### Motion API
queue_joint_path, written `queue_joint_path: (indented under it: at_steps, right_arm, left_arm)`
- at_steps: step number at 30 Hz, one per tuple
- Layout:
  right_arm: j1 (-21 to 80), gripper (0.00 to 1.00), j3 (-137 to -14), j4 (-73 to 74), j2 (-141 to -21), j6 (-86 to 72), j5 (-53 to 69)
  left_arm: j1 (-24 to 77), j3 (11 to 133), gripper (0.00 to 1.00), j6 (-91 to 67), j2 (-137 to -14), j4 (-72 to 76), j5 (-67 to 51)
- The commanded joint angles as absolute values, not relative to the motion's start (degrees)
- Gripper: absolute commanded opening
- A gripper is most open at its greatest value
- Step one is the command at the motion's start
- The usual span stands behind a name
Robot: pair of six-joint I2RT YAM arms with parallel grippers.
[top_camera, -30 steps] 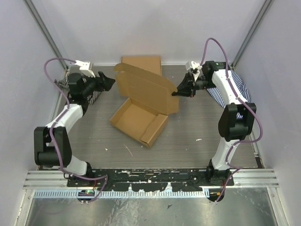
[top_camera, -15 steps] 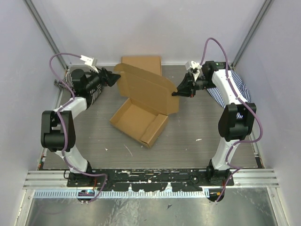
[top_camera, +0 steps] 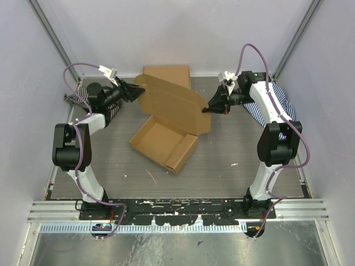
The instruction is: Fold the paper box
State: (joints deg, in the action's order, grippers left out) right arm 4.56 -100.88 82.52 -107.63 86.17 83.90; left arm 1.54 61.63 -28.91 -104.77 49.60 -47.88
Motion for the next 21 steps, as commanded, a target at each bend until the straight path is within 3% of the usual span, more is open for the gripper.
queue_joint_path:
  at_steps: [1, 13, 18, 21]
  right_arm:
    - [5.06, 0.08, -104.19, 83.4, -107.33, 84.28, 86.63]
    - [4.84, 0.1, -109.94, 83.85, -111.82, 77.7, 87.27]
    - [4.83, 0.16, -111.63, 83.85, -113.9, 75.78, 87.46]
    - [4.81, 0.2, -112.6, 83.85, -115.0, 74.83, 87.99]
  left_arm:
    - [2.1, 63.21, 0.51, -29.88, -104.5, 53.53, -50.16]
    - [2.81, 60.28, 0.11, -18.56, -94.16, 37.03, -44.88]
    - [2.94, 59.37, 0.0, -16.81, -88.12, 31.75, -43.55]
    - [2.99, 58.76, 0.0, -15.26, -83.98, 27.13, -42.69]
